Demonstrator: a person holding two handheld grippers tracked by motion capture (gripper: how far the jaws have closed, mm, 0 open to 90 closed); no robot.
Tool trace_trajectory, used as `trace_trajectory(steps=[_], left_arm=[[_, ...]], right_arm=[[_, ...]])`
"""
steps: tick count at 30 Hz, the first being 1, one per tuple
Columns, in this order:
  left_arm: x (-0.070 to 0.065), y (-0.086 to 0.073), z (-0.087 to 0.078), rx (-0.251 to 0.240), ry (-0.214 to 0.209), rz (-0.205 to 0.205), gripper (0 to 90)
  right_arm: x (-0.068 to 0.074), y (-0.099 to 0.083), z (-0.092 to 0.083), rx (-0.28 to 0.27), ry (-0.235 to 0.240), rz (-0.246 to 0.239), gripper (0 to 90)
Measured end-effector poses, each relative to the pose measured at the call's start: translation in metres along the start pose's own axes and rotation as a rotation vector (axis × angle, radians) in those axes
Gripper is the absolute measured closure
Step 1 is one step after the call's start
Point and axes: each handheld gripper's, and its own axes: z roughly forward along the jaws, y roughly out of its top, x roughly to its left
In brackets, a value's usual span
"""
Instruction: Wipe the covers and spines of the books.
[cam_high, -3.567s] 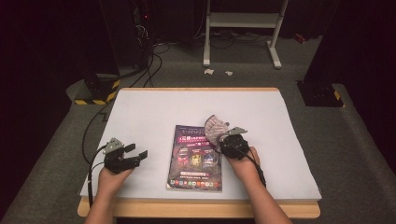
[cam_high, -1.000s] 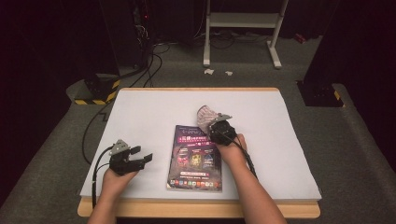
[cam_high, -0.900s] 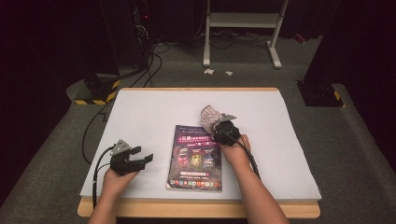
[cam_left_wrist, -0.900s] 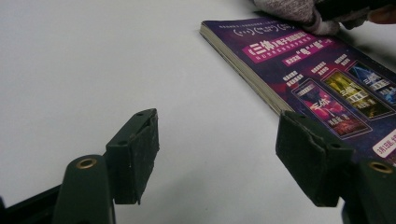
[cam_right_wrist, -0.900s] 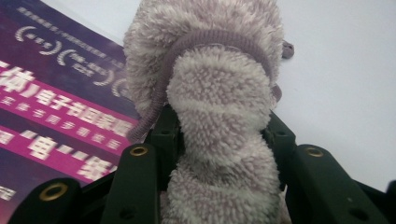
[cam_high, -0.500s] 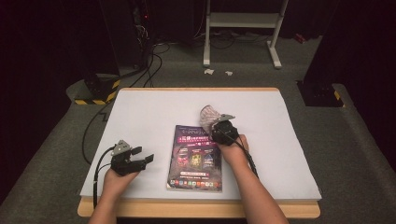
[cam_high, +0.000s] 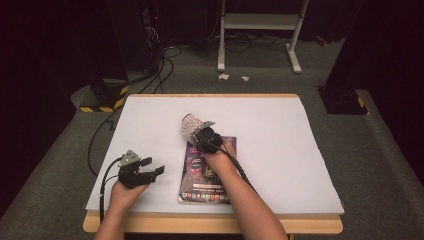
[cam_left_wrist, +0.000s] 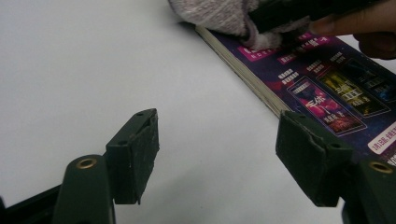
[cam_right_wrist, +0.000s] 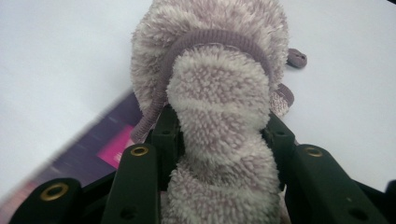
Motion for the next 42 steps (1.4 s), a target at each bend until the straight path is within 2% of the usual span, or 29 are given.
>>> trace_trajectory(steps=[1,2,4,6,10,13,14,15,16,17,25,26,27,28,30,32,33,37,42], left_arm=[[0.0,0.0,0.0,-0.001,-0.001,-0.001,30.5],[0.001,0.0,0.0,0.0,-0.001,0.0,30.5],[0.001,0.0,0.0,-0.001,-0.003,-0.002,30.5],[0.0,0.0,-0.001,-0.005,-0.003,-0.004,30.5],[0.001,0.0,-0.002,-0.007,-0.002,-0.004,30.5],[0.002,0.0,-0.001,-0.001,-0.001,-0.002,30.5],[0.002,0.0,-0.001,-0.001,-0.001,-0.002,30.5],[0.001,-0.001,0.0,0.001,-0.003,0.003,30.5],[0.001,-0.001,0.0,0.001,-0.003,0.003,30.5],[0.001,-0.001,0.0,0.002,0.0,0.002,30.5],[-0.001,-0.001,0.002,0.014,0.004,0.008,30.5],[-0.001,-0.002,0.003,0.015,0.004,0.007,30.5],[-0.001,-0.002,0.003,0.019,0.007,0.009,30.5],[-0.003,-0.002,0.005,0.025,0.008,0.016,30.5],[-0.004,-0.002,0.006,0.027,0.008,0.018,30.5],[-0.005,-0.002,0.007,0.034,0.008,0.023,30.5],[-0.006,-0.002,0.008,0.038,0.009,0.029,30.5],[-0.008,-0.002,0.01,0.042,0.009,0.034,30.5],[-0.01,-0.002,0.012,0.052,0.009,0.051,30.9]], right_arm=[[0.008,0.006,0.003,-0.001,0.029,0.006,59.3],[0.013,0.009,0.005,-0.002,0.038,-0.004,59.3],[0.018,0.012,0.006,-0.001,0.043,-0.008,59.3],[0.026,0.017,0.009,0.003,0.04,-0.036,59.3],[0.027,0.019,0.011,0.007,0.039,-0.03,58.9],[0.015,0.013,0.007,0.007,0.021,-0.018,58.8],[0.015,0.013,0.007,0.007,0.021,-0.018,58.8],[0.006,0.007,0.004,0.006,0.007,0.001,58.8],[0.006,0.007,0.004,0.006,0.007,0.001,58.8],[-0.006,0.0,0.0,0.009,-0.007,0.018,58.8],[-0.054,-0.036,-0.025,0.005,-0.078,0.086,58.8],[-0.054,-0.036,-0.025,0.005,-0.078,0.086,58.8],[-0.06,-0.041,-0.028,0.002,-0.085,0.095,58.7],[-0.072,-0.05,-0.035,-0.001,-0.098,0.123,58.7],[-0.083,-0.058,-0.041,0.0,-0.111,0.139,58.7],[-0.088,-0.062,-0.044,0.0,-0.121,0.146,58.7],[-0.098,-0.068,-0.048,0.005,-0.131,0.16,58.8],[-0.107,-0.073,-0.055,0.0,-0.136,0.172,58.9],[-0.118,-0.077,-0.077,-0.059,-0.15,0.195,58.8]])
